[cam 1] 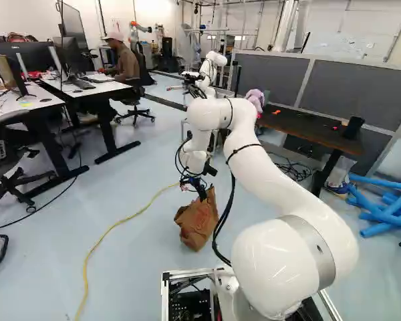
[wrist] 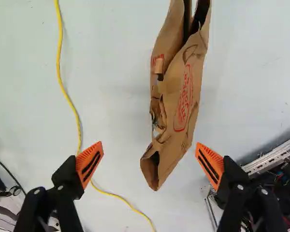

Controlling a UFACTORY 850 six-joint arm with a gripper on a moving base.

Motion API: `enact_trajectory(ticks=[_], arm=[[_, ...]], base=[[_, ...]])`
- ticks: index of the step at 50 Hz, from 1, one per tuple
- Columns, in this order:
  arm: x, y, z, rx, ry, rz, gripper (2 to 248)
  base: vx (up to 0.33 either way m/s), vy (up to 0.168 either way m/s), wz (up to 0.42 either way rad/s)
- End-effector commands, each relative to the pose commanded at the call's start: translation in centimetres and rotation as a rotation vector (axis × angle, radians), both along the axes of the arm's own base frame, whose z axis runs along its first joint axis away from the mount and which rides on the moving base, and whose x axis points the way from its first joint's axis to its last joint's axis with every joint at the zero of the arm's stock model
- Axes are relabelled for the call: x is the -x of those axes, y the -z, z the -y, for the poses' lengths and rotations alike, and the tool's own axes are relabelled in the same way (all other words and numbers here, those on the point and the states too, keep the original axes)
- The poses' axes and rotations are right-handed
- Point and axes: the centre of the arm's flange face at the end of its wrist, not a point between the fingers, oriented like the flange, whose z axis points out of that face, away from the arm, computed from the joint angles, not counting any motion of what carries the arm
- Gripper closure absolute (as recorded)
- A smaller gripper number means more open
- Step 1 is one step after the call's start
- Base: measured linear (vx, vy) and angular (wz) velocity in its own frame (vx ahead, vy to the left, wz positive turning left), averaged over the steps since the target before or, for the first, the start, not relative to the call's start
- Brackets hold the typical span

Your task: Pick up the bag on the ground and place it on the table

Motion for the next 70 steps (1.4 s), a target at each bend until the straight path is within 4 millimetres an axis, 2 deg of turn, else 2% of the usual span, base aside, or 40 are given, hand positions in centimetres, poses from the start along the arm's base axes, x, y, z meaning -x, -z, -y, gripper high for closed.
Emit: enact_trajectory(ticks=[70], arm=[[-0.5, 10.6, -0.1, -0.012, 0.099, -0.030, 3]], base=[[0.000, 0.000, 0.000]])
